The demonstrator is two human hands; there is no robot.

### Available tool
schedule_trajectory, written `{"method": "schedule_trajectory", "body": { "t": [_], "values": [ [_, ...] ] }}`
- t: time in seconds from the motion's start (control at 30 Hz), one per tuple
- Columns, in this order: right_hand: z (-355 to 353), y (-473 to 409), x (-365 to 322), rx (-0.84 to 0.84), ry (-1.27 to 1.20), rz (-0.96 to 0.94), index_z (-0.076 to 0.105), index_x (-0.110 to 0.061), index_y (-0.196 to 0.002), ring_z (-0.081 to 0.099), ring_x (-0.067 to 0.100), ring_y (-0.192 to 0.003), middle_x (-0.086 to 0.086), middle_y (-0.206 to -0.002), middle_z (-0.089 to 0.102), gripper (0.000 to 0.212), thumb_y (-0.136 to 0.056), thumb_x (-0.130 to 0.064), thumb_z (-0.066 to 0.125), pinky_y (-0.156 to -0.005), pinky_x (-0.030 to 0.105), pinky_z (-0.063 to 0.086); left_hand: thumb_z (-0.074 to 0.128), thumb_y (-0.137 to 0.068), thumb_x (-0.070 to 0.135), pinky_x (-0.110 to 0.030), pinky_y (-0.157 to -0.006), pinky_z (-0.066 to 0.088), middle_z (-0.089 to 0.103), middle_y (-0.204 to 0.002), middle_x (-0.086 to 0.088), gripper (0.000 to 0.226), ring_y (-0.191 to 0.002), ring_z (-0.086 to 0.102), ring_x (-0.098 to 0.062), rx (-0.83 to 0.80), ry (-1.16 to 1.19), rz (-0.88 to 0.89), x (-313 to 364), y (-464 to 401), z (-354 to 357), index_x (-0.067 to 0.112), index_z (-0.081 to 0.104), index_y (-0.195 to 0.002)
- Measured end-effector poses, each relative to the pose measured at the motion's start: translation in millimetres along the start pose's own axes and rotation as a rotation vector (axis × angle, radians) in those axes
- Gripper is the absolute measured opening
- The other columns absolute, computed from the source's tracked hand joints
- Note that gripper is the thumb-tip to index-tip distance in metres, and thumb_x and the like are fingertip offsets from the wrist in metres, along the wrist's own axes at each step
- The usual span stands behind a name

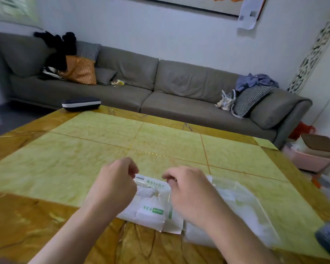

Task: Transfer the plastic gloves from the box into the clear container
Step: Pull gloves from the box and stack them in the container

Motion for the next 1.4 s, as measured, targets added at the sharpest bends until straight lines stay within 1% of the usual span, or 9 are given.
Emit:
{"method": "schedule_trajectory", "body": {
  "t": [0.17,0.4,0.53,0.67,0.8,0.93,1.03,1.27,1.4],
  "values": [
    [78.2,-44.8,-39.4,-0.144,0.081,-0.076,0.077,-0.024,-0.114,0.068,0.029,-0.103,0.003,-0.112,0.066,0.031,-0.092,-0.008,0.063,-0.086,0.041,0.059,0.05,-0.088,0.014,-0.034,-0.071,0.057,0.069,-0.091,0.006,0.023,-0.081,0.063,-0.014,-0.111,-0.104,-0.102,-47.0,-8.3,5.7,0.032,0.065,-0.093],
    [80.2,-52.2,-22.8,-0.083,-0.198,0.105,0.075,-0.023,-0.071,0.056,0.008,-0.058,-0.007,-0.064,0.062,0.017,-0.077,-0.007,0.073,-0.052,0.023,0.045,0.058,-0.077,0.018,-0.035,-0.077,0.057,0.065,-0.09,0.008,0.024,-0.084,0.063,-0.013,-0.226,-0.133,-0.082,-56.7,-8.6,15.5,0.03,0.059,-0.098],
    [66.0,-50.3,-16.7,-0.153,-0.421,0.185,0.07,-0.021,-0.074,0.067,0.009,-0.069,-0.007,-0.073,0.073,0.02,-0.081,-0.012,0.086,-0.066,0.03,0.057,0.061,-0.076,0.016,-0.033,-0.077,0.054,0.062,-0.092,0.008,0.025,-0.087,0.059,-0.014,-0.224,-0.162,-0.045,-54.2,-9.3,16.4,0.026,0.058,-0.099],
    [19.4,-49.0,-14.8,0.011,-0.763,0.173,0.064,-0.012,-0.089,0.073,0.022,-0.085,0.005,-0.084,0.078,0.011,-0.097,-0.009,0.072,-0.091,0.042,0.057,0.06,-0.08,0.012,-0.034,-0.073,0.052,0.06,-0.091,0.004,0.019,-0.084,0.057,-0.015,-0.244,-0.179,-0.055,-51.8,-8.7,16.1,0.021,0.056,-0.095],
    [-23.6,-39.0,-9.7,0.212,-1.33,0.188,0.06,-0.001,-0.102,0.07,0.028,-0.073,0.017,-0.083,0.073,0.003,-0.104,-0.001,0.057,-0.075,0.042,0.06,0.055,-0.084,0.01,-0.029,-0.07,0.054,0.06,-0.1,0.009,0.028,-0.086,0.058,-0.01,-0.211,-0.121,-0.083,-54.5,-8.4,15.1,0.027,0.058,-0.106],
    [-30.6,-26.8,-6.3,0.204,-1.447,0.231,0.061,0.002,-0.112,0.074,0.032,-0.076,0.022,-0.09,0.075,0.009,-0.104,0.001,0.056,-0.072,0.042,0.063,0.057,-0.101,0.023,-0.033,-0.077,0.058,0.076,-0.099,0.002,0.017,-0.089,0.072,-0.023,-0.081,0.637,-0.19,-23.1,-3.1,-15.1,0.023,0.073,-0.107],
    [-26.3,-12.7,0.7,0.2,-1.481,0.275,0.062,0.003,-0.115,0.076,0.035,-0.079,0.023,-0.093,0.076,0.012,-0.105,0.0,0.054,-0.071,0.041,0.065,0.049,-0.099,0.056,-0.047,-0.098,0.049,0.077,-0.11,-0.011,0.056,-0.108,0.072,-0.03,-0.359,1.236,-0.231,23.1,10.2,-9.8,0.007,0.074,-0.114],
    [-29.8,24.8,47.2,0.044,-1.2,0.414,0.06,0.004,-0.12,0.077,0.042,-0.088,0.024,-0.097,0.078,0.029,-0.093,0.005,0.047,-0.075,0.05,0.065,0.073,-0.091,0.006,-0.026,-0.061,0.06,0.076,-0.078,-0.012,0.003,-0.067,0.073,-0.02,-0.163,0.784,-0.096,52.9,12.3,-7.8,0.006,0.076,-0.093],
    [-62.6,40.4,56.4,-0.17,-0.87,0.267,0.049,-0.032,-0.147,0.069,0.007,-0.112,-0.008,-0.133,0.067,0.081,-0.072,-0.043,0.08,-0.101,0.039,0.056,0.075,-0.09,0.015,-0.022,-0.059,0.057,0.076,-0.072,-0.001,0.002,-0.062,0.071,-0.013,-0.382,0.381,0.169,111.7,14.1,11.8,0.015,0.077,-0.089]
  ]
}}
Point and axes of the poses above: each hand's wrist, its own y-axis away from the middle knuckle, its own z-axis out of the palm, x = y × z, the point moved 8 cm from there along -y, towards the middle knuckle
